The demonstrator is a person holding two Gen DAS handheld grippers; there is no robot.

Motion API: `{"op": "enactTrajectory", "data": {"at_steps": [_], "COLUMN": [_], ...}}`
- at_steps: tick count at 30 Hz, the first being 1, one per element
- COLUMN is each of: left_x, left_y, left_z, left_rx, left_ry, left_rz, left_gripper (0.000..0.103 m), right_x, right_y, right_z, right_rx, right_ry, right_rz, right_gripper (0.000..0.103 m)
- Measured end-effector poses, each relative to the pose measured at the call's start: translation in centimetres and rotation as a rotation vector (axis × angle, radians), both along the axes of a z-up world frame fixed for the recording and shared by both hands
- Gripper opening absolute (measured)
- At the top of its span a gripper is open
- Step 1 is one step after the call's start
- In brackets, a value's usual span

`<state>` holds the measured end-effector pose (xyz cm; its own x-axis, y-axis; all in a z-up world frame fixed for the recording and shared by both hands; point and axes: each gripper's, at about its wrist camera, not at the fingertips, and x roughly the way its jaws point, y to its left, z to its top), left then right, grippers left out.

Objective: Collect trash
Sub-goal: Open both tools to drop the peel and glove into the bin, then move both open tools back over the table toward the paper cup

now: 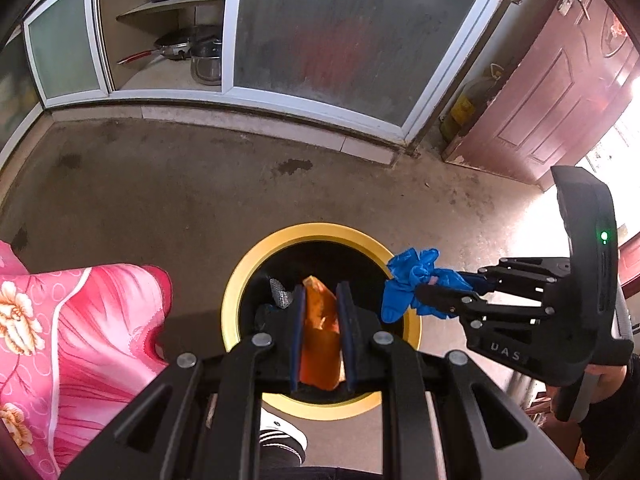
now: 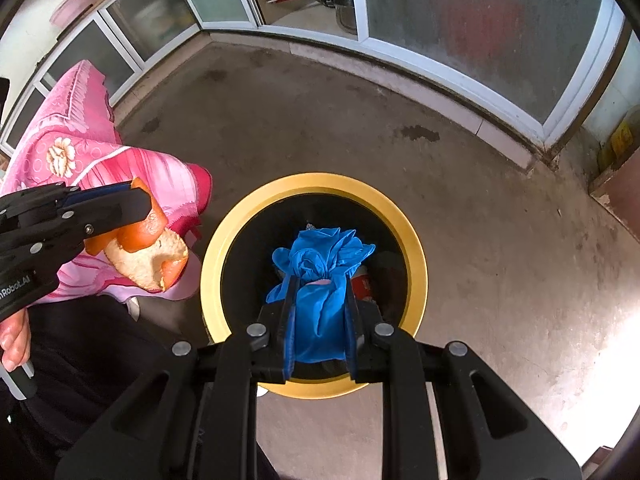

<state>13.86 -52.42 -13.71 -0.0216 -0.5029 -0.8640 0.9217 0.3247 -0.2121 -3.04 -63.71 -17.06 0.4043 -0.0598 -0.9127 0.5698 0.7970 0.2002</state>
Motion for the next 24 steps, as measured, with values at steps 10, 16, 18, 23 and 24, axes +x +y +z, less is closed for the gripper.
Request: {"op": "enactTrajectory", "data": {"at_steps": [10, 16, 18, 23, 24], "left_x": [-0.1, 0.0, 0.2, 0.5, 0.6], "left_y": [-0.6, -0.6, -0.4, -0.1, 0.0], "left_z": [-1.0, -0.9, -0.8, -0.8, -0.7], "left_rx": [0.015, 0.002, -0.007, -0.013, -0.016], "left_ry": [0.004, -0.014, -0.009, 0.006, 0.008], "left_rz": [0.019, 0.054, 0.072, 0.089, 0.094], "left_gripper": [0.015, 0.034, 0.050, 0.069, 0.075], "right_x": [0.4, 0.4, 0.2, -0.5, -0.8], "right_y": [-0.3, -0.5, -0.8, -1.1, -1.2], "right_z": [-1.2, -1.9, -2.1, -1.9, -1.7], "right_rx": [0.003, 0.025, 0.037, 0.038, 0.040], "right_ry": [0.040, 0.067, 0.075, 0.069, 0.061], "right_rz": [-0.007, -0.001, -0.016, -0.040, -0.047], "right_gripper": [0.019, 0.026, 0.036, 0.049, 0.054]}}
